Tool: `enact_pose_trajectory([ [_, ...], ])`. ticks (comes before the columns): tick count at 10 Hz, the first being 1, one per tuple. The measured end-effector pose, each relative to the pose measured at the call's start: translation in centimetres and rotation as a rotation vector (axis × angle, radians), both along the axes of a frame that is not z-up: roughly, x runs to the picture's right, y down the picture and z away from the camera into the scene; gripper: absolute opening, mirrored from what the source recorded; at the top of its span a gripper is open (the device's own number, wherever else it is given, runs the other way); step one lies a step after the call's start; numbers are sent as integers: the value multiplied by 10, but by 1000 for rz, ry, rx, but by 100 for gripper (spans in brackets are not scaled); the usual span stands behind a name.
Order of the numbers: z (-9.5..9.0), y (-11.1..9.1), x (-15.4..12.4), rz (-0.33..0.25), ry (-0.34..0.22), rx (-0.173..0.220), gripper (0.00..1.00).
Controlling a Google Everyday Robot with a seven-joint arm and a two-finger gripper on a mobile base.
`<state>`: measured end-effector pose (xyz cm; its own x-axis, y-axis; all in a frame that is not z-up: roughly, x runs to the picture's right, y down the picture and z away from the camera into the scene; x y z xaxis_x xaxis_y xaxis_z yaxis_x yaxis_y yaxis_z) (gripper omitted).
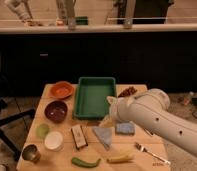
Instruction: Place pepper in red bowl
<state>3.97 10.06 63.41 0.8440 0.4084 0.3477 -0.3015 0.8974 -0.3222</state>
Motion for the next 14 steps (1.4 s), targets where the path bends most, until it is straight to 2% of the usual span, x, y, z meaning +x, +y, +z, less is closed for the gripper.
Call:
enact_pose_trajectory([
  [2,0,2,-1,-13,11,-3,80],
  [4,4,19,-16,-74,39,-27,80],
  [6,20,58,-46,-136,47,-63,80],
  [9,42,114,-80,-175,34,-136,80],
  [10,48,126,-90,-167,28,-158,80],
  [13,61,168,-112,-81,51,-242,80],
  [14,62,174,-113,-69,58,-251,80],
])
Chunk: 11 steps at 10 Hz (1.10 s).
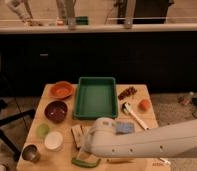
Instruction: Place pepper in red bowl
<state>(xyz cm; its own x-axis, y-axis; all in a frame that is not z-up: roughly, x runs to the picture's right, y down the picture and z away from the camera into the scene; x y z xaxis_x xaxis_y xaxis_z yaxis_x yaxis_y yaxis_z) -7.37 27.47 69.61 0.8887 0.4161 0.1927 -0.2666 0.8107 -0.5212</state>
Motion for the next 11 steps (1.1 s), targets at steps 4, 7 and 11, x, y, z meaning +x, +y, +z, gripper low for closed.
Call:
enact_pose_trajectory([
  [4,-5,34,2,67,47,-26,80],
  [7,-1,64,5,52,69,-54,80],
  [11,7,86,10,29,71,-104,80],
])
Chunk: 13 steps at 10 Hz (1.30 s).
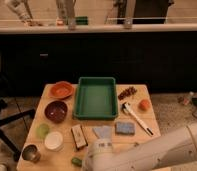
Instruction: Place pepper in red bowl
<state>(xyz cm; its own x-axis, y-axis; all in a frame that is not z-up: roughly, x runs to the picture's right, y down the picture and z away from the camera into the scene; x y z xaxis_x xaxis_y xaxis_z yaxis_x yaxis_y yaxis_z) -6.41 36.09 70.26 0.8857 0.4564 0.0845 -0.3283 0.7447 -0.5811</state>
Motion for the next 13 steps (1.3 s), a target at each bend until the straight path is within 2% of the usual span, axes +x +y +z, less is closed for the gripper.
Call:
enact_pose_trajectory([
  [4,9,6,-4,-36,-15,-32,79],
  [5,11,7,-7,-48,-24,-40,73],
  [8,16,7,-10,-52,-32,-55,46],
  [11,18,4,-11,-42,-35,-64,13],
  [13,17,2,-11,-37,-36,-64,1],
])
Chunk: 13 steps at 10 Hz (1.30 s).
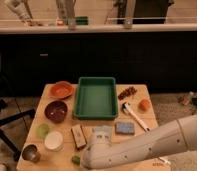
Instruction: Place pepper in red bowl
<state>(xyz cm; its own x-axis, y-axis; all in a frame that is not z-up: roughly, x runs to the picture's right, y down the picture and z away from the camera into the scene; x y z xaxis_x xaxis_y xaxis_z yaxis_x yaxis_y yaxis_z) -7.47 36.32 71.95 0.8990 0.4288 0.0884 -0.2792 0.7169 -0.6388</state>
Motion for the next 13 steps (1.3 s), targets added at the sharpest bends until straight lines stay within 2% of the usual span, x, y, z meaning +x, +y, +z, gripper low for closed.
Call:
enact_pose_trajectory([
  [2,-9,-9,11,50,7,30,0],
  [4,-25,-23,20,97,8,89,0],
  [6,-39,-37,27,112,8,155,0],
  [7,-44,-46,30,112,9,188,0],
  [8,-52,-64,32,103,7,234,0],
  [10,-61,-95,32,81,-6,297,0],
  [11,-64,-121,29,53,-27,340,0],
  [13,-63,-155,20,8,-75,388,0],
])
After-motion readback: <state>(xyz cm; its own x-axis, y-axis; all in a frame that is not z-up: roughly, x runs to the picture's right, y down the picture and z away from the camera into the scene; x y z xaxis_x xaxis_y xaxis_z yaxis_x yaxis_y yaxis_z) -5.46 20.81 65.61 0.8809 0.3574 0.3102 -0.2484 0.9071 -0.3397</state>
